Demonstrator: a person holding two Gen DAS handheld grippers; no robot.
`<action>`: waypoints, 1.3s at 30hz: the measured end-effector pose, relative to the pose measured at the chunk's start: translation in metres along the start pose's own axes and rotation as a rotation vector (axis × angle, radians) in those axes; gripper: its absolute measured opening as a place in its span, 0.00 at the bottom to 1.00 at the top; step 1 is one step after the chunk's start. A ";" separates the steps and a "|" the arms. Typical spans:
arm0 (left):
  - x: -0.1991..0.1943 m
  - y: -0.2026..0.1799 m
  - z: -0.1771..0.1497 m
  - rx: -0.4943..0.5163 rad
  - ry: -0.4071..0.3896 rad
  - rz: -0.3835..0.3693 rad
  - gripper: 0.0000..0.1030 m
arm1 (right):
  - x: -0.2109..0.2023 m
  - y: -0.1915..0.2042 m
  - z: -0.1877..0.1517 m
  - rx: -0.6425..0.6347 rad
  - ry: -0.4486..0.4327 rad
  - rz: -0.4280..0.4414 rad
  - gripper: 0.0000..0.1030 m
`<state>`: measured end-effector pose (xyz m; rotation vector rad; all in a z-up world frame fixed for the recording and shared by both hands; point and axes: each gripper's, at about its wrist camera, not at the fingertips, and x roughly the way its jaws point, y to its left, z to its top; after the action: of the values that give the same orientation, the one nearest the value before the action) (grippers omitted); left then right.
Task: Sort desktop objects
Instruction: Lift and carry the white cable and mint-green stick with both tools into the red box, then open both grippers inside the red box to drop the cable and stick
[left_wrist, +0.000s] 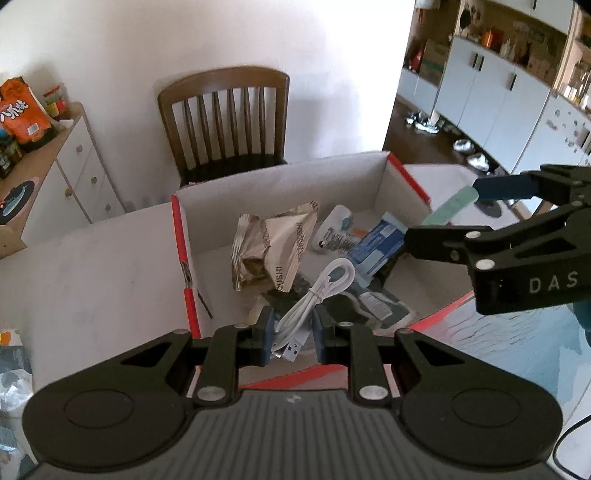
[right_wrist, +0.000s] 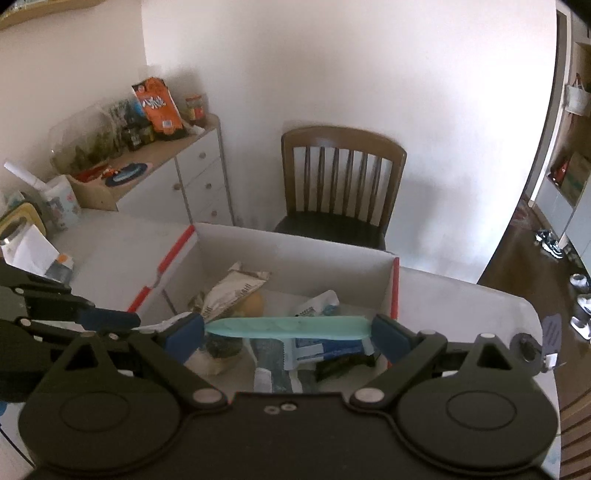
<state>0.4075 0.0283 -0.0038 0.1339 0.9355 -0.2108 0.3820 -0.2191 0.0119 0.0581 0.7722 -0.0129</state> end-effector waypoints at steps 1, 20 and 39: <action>0.005 0.000 0.001 0.001 0.016 0.000 0.19 | 0.004 -0.001 0.000 0.001 0.006 -0.002 0.94; 0.063 -0.002 0.009 0.060 0.143 0.013 0.19 | 0.078 -0.015 -0.001 0.098 0.171 0.018 0.94; 0.088 0.000 0.004 0.045 0.195 -0.003 0.20 | 0.112 -0.018 -0.014 0.102 0.254 0.000 0.94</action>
<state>0.4613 0.0167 -0.0720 0.1973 1.1258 -0.2246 0.4523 -0.2349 -0.0773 0.1592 1.0258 -0.0453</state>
